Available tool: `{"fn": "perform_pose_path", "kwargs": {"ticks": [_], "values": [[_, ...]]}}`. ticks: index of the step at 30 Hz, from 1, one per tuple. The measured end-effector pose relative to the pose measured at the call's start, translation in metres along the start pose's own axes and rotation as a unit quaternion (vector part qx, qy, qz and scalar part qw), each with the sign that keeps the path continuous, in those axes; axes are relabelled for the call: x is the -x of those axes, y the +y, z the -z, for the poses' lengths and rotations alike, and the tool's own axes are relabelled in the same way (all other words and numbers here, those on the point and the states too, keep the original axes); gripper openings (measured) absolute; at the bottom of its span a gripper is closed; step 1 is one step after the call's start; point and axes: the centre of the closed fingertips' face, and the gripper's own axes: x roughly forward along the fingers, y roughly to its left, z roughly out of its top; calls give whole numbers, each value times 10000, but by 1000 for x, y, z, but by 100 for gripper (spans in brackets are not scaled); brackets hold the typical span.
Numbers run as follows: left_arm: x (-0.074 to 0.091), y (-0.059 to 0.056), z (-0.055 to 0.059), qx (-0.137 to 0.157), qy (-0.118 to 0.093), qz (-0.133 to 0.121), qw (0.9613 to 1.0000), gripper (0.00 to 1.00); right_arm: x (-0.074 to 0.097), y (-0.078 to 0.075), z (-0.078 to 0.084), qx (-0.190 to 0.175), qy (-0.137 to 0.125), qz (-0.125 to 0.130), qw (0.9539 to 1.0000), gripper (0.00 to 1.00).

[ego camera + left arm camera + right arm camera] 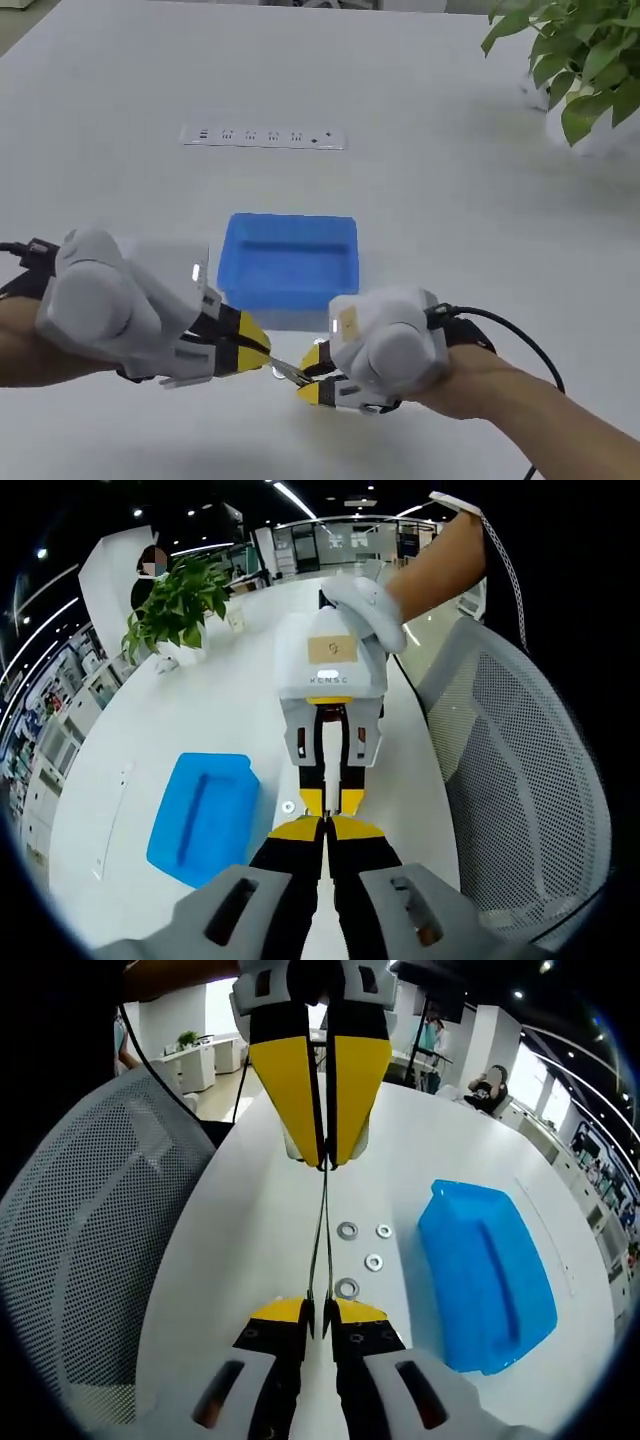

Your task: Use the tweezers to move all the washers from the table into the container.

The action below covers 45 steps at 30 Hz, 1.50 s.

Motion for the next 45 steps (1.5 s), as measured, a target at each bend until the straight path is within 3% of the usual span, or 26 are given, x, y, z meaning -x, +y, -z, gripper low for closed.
{"fn": "perform_pose_path", "kwargs": {"ticks": [7,20,31,45], "values": [[-2,-2,-8,-38,-95,51,9999,6,-2,2,-5,-61,-89,-22,9999,12],[-10,-9,-14,-82,-112,239,9996,6,-6,9,-3,-98,-112,-86,9999,11],[-16,-14,1,-315,227,380,9985,9,-6,9,-3,-56,-98,-91,9999,11],[-18,-14,-4,-416,130,392,9983,6,-6,9,-3,-76,-100,-84,9999,12]]}}
